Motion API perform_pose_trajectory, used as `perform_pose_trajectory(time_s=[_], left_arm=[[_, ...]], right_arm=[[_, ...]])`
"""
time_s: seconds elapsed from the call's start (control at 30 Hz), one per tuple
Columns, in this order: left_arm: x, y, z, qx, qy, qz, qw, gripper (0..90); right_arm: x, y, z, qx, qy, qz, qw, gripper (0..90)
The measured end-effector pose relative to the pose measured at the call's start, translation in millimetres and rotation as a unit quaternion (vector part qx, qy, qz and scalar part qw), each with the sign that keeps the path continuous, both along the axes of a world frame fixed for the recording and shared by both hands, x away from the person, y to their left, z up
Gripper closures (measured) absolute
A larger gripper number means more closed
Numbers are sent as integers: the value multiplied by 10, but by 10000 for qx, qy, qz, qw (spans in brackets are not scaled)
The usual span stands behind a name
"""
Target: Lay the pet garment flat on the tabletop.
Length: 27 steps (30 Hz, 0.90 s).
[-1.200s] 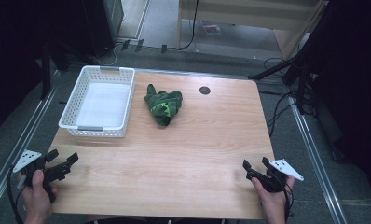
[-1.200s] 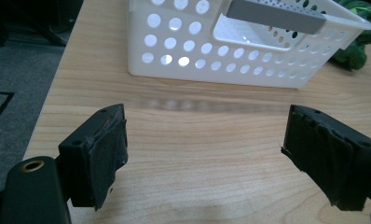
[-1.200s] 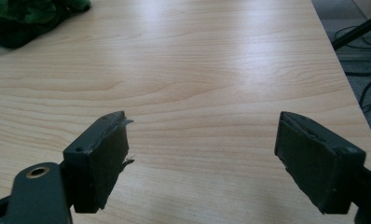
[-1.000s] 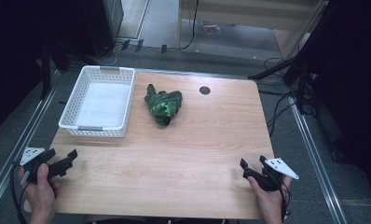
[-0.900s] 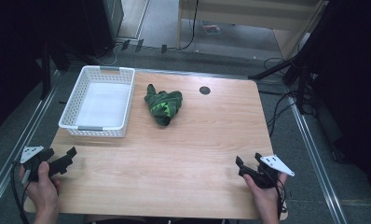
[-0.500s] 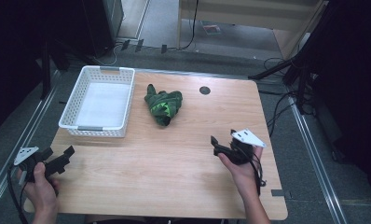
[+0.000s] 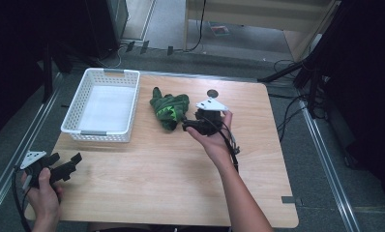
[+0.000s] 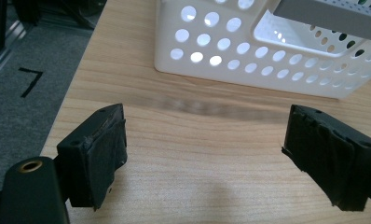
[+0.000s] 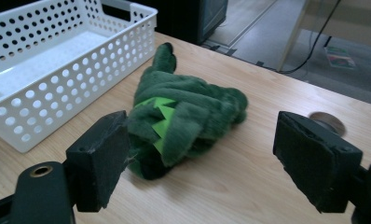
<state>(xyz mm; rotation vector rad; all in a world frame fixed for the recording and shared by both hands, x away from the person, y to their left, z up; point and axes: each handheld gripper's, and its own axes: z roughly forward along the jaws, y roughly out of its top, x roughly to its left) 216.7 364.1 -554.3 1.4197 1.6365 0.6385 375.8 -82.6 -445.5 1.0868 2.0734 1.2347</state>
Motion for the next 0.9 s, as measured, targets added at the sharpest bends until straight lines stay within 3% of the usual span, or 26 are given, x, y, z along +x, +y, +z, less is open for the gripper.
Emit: perform_pose_trajectory(time_s=[0.2,0.5,0.57,0.67,0.83,0.9], left_arm=[[-7,-3,2,0,-21,40,10000,134],[-7,-5,1,9,-42,23,10000,134],[-7,-2,1,-17,-44,20,10000,134],[-9,3,0,-42,-53,20,10000,133],[-7,6,-1,-30,-37,6,10000,134],[-8,6,-1,-44,-48,15,10000,134]], right_arm=[[235,355,-114,-308,146,189,9992,194],[535,727,-307,-258,453,246,9983,185],[602,826,-376,-384,501,235,9977,163],[710,941,-523,-614,759,148,9951,134],[816,1045,-782,-1122,849,-158,9899,129],[855,1048,-870,-1315,947,-375,9861,129]])
